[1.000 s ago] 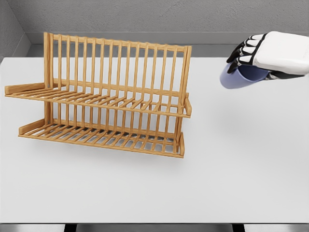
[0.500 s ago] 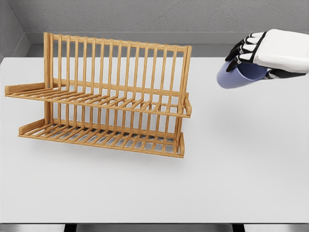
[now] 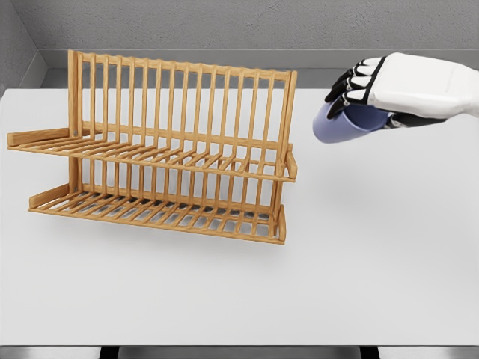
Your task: Right arm put cup on second shelf
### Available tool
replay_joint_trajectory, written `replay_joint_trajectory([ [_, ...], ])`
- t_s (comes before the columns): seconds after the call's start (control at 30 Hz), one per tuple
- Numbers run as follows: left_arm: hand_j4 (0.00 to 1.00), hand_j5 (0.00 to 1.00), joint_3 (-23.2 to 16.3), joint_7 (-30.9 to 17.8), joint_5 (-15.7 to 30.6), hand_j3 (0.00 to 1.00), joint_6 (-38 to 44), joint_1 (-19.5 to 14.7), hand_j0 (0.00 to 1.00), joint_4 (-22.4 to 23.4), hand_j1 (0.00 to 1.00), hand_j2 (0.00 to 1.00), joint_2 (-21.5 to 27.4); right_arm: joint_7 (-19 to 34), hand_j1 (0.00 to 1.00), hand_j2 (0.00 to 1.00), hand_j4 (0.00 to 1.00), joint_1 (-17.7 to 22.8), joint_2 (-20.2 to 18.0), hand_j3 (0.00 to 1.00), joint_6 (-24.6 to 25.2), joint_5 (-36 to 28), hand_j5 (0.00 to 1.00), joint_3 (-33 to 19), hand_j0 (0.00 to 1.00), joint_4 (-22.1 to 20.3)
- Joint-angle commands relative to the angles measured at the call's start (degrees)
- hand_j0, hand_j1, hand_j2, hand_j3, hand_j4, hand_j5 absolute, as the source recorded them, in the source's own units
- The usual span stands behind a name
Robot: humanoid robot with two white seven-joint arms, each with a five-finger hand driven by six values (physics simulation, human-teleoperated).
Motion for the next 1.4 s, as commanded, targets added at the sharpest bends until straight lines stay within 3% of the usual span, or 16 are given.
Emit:
replay_joint_trajectory([
  [0.0, 1.0, 1.0, 0.0, 0.0, 0.0, 1.0, 0.0, 0.0, 1.0, 0.0, 1.0, 1.0, 0.0, 0.0, 0.62, 0.62, 0.62, -0.1, 1.0, 0.62, 0.2, -0.4, 0.62, 0.9, 0.62, 0.0],
  [0.37, 1.0, 1.0, 0.0, 0.0, 0.0, 1.0, 0.0, 0.0, 1.0, 0.0, 1.0, 1.0, 0.0, 0.0, 0.61, 0.61, 0.61, -1.2, 5.7, 0.61, 0.2, -0.4, 0.61, 2.6, 0.61, 0.0],
  [0.53, 1.0, 1.0, 0.0, 0.0, 0.0, 1.0, 0.0, 0.0, 1.0, 0.0, 1.0, 1.0, 0.0, 0.0, 0.61, 0.61, 0.61, -3.0, 5.9, 0.61, 0.2, -0.9, 0.61, 2.6, 0.61, 0.0],
  [0.63, 1.0, 1.0, 0.0, 0.0, 0.0, 1.0, 0.0, 0.0, 1.0, 0.0, 1.0, 1.0, 0.0, 0.0, 0.61, 0.61, 0.61, -5.8, 7.4, 0.61, 0.2, -1.0, 0.61, 7.2, 0.61, 0.0],
  [0.8, 1.0, 1.0, 0.0, 0.0, 0.0, 1.0, 0.0, 0.0, 1.0, 0.0, 1.0, 1.0, 0.0, 0.0, 0.61, 0.61, 0.61, -6.9, 8.7, 0.61, 0.2, -0.9, 0.61, 10.2, 0.61, 0.1],
  [1.37, 1.0, 1.0, 0.0, 0.0, 0.0, 1.0, 0.0, 0.0, 1.0, 0.0, 1.0, 1.0, 0.0, 0.0, 0.62, 0.62, 0.62, -7.2, 10.2, 0.62, 2.3, -0.3, 0.62, 11.7, 0.62, 0.1],
])
